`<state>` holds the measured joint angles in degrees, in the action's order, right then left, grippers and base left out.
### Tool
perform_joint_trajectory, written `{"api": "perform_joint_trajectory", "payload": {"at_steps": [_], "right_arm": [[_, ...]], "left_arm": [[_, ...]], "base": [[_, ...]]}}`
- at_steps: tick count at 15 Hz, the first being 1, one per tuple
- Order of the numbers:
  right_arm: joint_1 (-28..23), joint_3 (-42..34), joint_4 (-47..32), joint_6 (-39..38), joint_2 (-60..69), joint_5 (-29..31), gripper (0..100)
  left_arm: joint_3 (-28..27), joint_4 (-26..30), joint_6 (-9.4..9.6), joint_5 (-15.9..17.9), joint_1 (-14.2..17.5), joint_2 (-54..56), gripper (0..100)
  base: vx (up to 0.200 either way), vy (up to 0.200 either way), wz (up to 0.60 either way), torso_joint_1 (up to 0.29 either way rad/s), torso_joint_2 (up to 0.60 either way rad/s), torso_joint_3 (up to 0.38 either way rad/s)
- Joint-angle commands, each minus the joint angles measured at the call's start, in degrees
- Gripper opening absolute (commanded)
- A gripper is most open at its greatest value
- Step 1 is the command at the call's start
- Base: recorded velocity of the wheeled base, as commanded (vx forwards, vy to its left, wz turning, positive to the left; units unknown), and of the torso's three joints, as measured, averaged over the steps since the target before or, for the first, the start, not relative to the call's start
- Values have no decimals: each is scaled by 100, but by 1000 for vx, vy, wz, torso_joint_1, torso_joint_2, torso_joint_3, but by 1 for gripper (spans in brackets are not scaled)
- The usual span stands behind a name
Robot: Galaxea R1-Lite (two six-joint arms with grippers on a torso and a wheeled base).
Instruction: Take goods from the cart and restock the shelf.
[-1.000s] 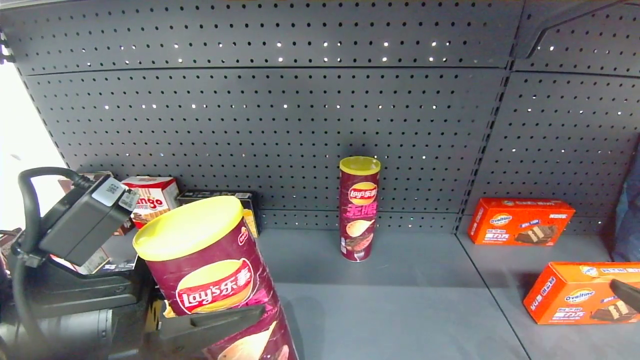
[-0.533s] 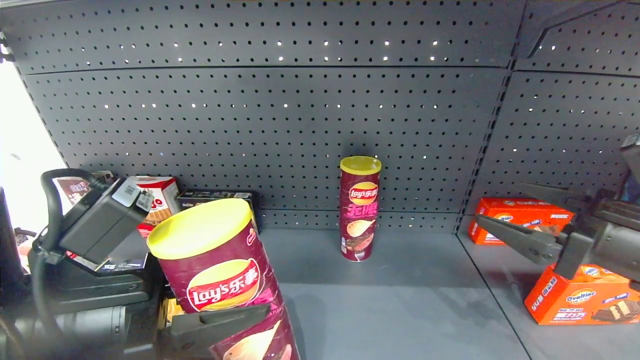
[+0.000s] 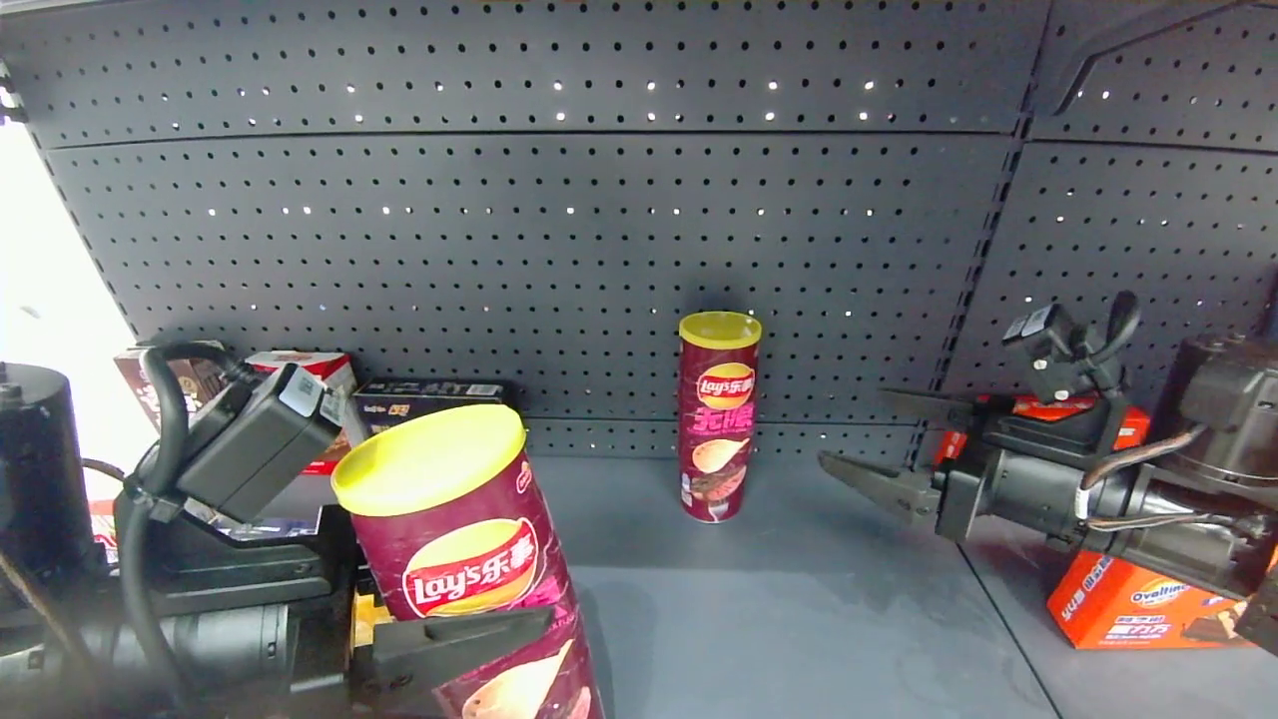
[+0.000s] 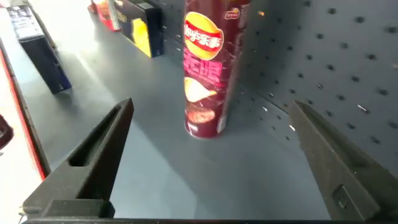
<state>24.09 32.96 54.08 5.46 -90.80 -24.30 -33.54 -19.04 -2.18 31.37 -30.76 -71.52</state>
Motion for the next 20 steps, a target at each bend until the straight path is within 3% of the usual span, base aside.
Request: {"api": "perform_joint_trajectory", "payload": {"at_steps": [1,4,20], "right_arm": [[8,70,367,8,-694,-110,100],[-1,334,534,8,-1116,-471,100],[254,1898,657,8,-3076,-444,100]], "left_arm": [[-4,6,-2,1,0,-46,0],[-21,6,-2,1,0,-46,0],[-30,-12,7,10,8,-160,0]], "base": [[0,0,0,0,0,0],[0,0,0,0,0,0],[0,0,0,0,0,0]]}}
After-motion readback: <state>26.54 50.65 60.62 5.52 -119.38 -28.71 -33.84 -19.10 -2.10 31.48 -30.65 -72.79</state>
